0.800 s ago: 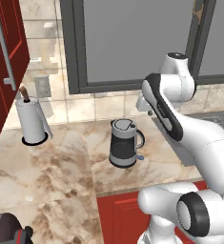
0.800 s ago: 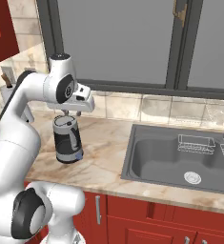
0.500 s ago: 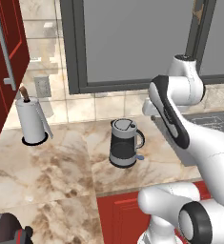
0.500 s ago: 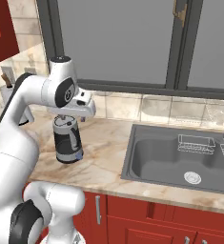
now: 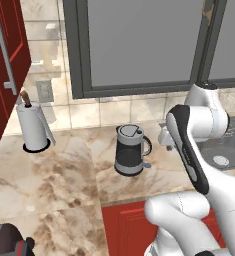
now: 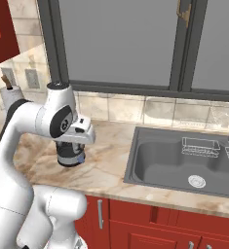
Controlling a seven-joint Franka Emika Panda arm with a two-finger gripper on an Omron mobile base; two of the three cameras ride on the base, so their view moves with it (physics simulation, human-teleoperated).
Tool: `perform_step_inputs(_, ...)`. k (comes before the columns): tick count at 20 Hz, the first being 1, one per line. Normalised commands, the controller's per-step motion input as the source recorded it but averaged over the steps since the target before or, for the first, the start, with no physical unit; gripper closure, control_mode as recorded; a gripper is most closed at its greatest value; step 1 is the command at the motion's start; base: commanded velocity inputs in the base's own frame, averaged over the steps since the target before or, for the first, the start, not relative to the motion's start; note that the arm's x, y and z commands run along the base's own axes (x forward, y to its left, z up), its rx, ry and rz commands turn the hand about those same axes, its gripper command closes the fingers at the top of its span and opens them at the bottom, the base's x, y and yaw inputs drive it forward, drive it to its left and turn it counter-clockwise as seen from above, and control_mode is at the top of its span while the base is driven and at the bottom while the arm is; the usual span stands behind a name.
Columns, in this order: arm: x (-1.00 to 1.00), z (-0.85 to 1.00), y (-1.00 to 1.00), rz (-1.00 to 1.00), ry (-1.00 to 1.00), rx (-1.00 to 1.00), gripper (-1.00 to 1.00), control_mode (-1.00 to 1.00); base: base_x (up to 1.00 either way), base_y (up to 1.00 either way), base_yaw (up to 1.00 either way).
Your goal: Navigate to the stove.
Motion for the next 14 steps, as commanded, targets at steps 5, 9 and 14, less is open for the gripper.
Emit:
perform_step_inputs(5,-0.15,-0.12,-0.04,0.01,0.0,0.0,-1.0,1.0,-0.4,-0.22,0.01)
perform_step_inputs(9,0.0,0.0,0.0,0.0,0.0,0.0,-1.0,1.0,-0.22,-0.73,-0.05)
perform_step_inputs(14,0.0,0.0,0.0,0.0,0.0,0.0,-1.0,1.0,-0.2,-0.98,-0.22)
